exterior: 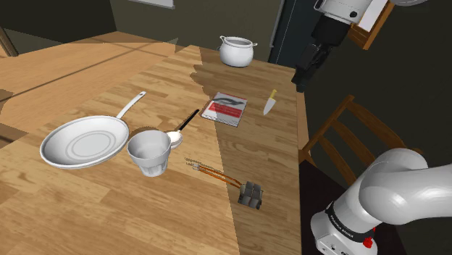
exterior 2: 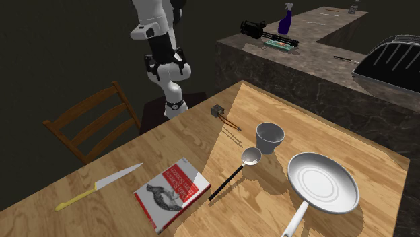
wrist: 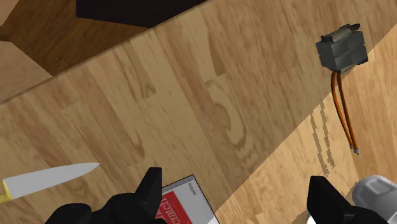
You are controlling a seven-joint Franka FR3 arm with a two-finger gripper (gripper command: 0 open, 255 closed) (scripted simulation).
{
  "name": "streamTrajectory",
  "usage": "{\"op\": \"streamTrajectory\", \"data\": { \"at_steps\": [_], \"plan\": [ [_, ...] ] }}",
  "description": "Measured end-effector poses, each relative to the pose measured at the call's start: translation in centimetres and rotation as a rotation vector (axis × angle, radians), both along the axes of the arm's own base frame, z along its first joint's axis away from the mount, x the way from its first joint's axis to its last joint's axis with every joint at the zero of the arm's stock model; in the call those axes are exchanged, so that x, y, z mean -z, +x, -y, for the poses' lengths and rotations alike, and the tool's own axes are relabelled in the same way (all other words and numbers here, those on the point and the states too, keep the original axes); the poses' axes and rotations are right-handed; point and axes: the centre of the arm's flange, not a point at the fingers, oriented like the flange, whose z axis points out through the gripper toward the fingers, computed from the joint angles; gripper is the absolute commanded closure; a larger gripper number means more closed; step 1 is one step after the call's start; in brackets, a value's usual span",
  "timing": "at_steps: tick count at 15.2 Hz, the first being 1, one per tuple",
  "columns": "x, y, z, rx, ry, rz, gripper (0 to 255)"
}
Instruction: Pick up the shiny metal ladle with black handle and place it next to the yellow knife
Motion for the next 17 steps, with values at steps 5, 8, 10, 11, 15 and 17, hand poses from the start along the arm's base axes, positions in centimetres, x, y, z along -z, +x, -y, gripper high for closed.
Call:
{"op": "streamTrajectory", "data": {
  "at_steps": [5,8,10,11,15,17],
  "plan": [
    [2.1,1.4,-3.2,0.092,-0.003,-0.001,0],
    [4.5,2.7,-6.1,0.185,-0.005,-0.002,0],
    [5.8,4.0,-8.4,0.247,-0.006,-0.002,0],
    [6.5,4.3,-9.1,0.28,-0.007,-0.002,0],
    [9.1,7.0,-12.4,0.406,-0.01,-0.003,0],
    [10.8,9.0,-14.2,0.469,-0.011,-0.003,0]
  ]
}}
